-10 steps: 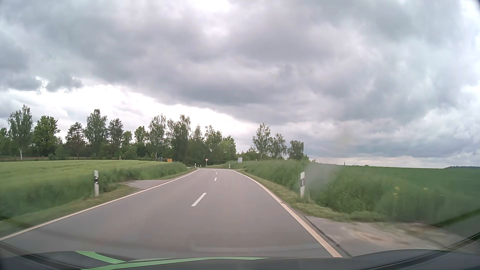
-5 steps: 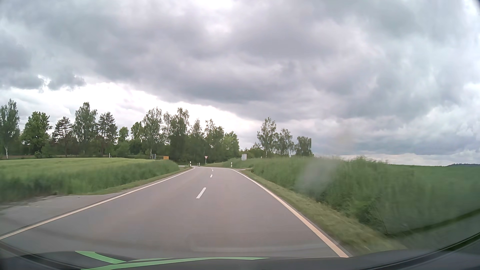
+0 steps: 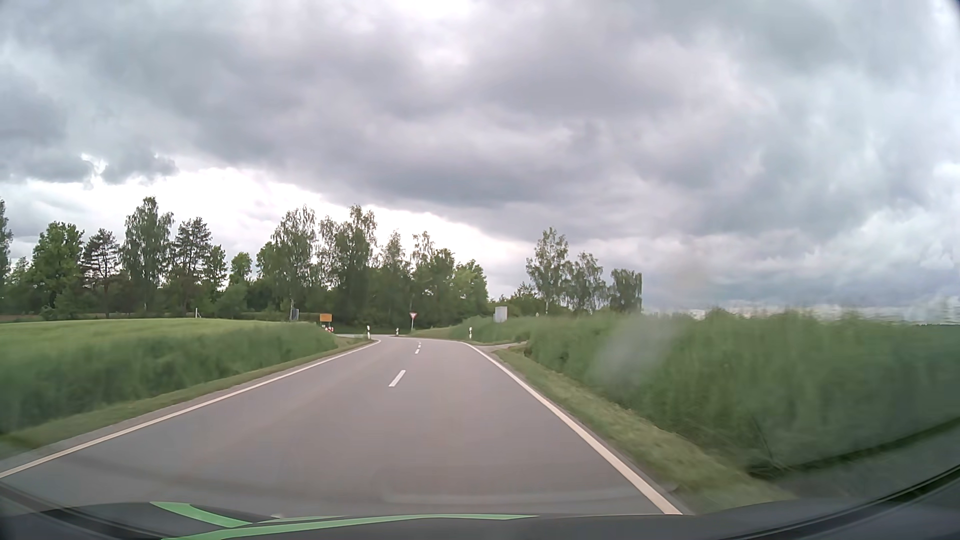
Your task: Follow the waypoints while adhering to traffic rules and regulations
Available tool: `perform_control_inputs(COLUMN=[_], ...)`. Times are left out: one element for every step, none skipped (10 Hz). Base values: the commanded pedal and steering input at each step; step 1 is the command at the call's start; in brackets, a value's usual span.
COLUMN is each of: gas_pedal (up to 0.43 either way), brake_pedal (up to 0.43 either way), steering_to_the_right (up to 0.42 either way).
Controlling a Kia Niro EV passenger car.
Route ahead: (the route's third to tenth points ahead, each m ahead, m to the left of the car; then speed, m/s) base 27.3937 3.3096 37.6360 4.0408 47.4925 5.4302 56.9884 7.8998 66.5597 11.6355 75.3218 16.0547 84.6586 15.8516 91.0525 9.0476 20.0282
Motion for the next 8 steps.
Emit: perform_control_inputs(gas_pedal=[0.000,0.000,0.000,0.000,0.000,0.000,0.000,0.000], brake_pedal=[0.213,0.226,0.232,0.232,0.232,0.232,0.238,0.238], steering_to_the_right=[-0.017,-0.018,-0.017,-0.018,-0.017,-0.017,-0.018,-0.019])
